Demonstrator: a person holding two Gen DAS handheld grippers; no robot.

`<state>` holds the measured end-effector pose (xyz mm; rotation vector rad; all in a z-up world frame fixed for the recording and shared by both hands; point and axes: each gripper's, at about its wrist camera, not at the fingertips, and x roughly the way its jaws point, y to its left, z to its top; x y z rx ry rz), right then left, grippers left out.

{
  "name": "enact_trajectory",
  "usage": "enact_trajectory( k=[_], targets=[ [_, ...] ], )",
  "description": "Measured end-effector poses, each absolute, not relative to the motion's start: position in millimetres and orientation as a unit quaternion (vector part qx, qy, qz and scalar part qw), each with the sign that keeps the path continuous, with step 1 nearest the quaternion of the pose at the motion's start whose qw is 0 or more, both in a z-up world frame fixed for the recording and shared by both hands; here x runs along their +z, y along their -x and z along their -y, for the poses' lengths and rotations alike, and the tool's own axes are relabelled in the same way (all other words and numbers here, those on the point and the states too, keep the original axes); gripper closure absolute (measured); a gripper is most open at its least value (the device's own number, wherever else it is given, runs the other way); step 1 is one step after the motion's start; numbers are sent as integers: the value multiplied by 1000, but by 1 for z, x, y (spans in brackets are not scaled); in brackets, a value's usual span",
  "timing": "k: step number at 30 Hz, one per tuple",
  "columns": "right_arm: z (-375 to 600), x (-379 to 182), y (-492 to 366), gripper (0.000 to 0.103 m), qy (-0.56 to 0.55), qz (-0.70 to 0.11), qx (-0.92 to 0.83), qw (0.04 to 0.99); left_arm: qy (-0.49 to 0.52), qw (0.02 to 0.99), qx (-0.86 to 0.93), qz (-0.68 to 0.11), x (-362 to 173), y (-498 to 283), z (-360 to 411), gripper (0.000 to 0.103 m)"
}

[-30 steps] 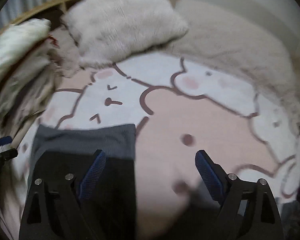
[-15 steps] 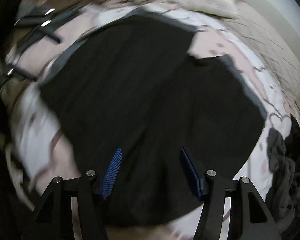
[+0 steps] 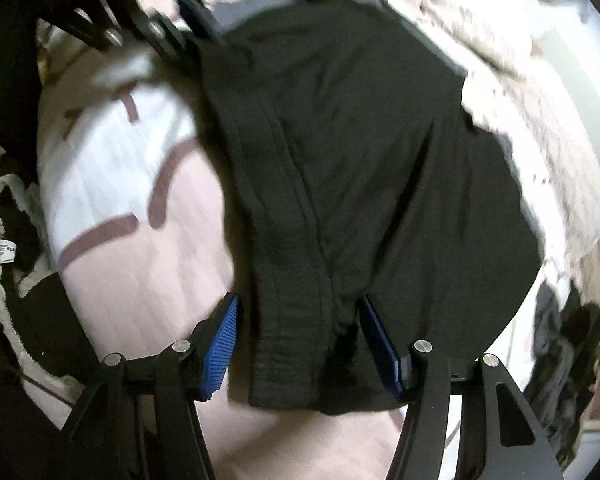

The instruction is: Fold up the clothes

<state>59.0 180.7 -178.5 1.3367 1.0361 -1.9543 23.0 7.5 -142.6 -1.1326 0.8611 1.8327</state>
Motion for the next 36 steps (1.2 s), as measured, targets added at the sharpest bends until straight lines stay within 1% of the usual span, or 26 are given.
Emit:
enact_trajectory(
  k=[1, 2, 3, 6, 8, 9, 12, 15, 17, 18, 19, 20, 21, 22, 23, 25, 28, 31, 33, 34, 36],
  targets=[
    [-184, -179, -57, 43, -505, -376, -726, 276, 446, 403, 717, -354, -143, -29, -6, 88],
    [-186, -179, -54, 52, -513, -367, -724, 278, 444, 407, 709, -368, -143, -35, -5, 88],
    [-188, -178, -53, 56, -520, -363, -720, 281, 442, 410, 700, -382, -144, -41, -3, 88],
    [-191, -178, -54, 58, -526, -372, -709, 287, 419, 411, 683, -434, -154, -57, -4, 88],
    [-190, -182, -58, 60, -517, -395, -703, 286, 409, 409, 683, -447, -154, -62, -5, 88],
    [-189, -183, -60, 63, -511, -410, -699, 286, 411, 407, 688, -438, -152, -62, -7, 88],
    [-187, -181, -69, 64, -502, -460, -676, 282, 432, 424, 699, -381, -133, -58, -12, 88],
    [-197, -176, -73, 64, -515, -485, -649, 280, 457, 442, 688, -350, -131, -60, -19, 87],
    [-201, -178, -69, 64, -526, -484, -639, 286, 477, 444, 679, -337, -137, -60, -21, 78],
    [-203, -179, -66, 64, -531, -479, -635, 292, 486, 445, 677, -328, -138, -60, -20, 76],
    [-203, -181, -67, 61, -530, -477, -638, 292, 494, 447, 677, -311, -135, -56, -16, 69],
    [-203, -183, -66, 52, -530, -477, -641, 283, 501, 449, 679, -293, -130, -52, -12, 57],
    [-203, -182, -63, 37, -530, -477, -646, 273, 508, 451, 680, -275, -126, -48, -8, 51],
    [-204, -182, -61, 29, -530, -476, -652, 262, 509, 450, 688, -254, -116, -41, -1, 43],
    [-205, -178, -58, 22, -537, -462, -655, 265, 508, 448, 698, -232, -105, -34, 8, 40],
    [-208, -168, -53, 22, -555, -427, -659, 274, 503, 430, 723, -198, -82, -19, 30, 39],
    [-209, -135, -41, 22, -567, -355, -675, 311, 491, 365, 775, -157, -60, 36, 61, 39],
    [-210, -96, -18, 22, -542, -267, -731, 317, 488, 278, 821, -105, -56, 102, 96, 39],
    [-210, -80, 2, 23, -528, -183, -770, 308, 492, 218, 841, -57, -62, 149, 118, 39],
    [-204, -78, 13, 24, -523, -147, -784, 299, 496, 196, 845, -34, -68, 170, 129, 39],
    [-183, -81, 20, 68, -516, -92, -802, 288, 509, 153, 847, 4, -83, 207, 145, 40]
  ],
)
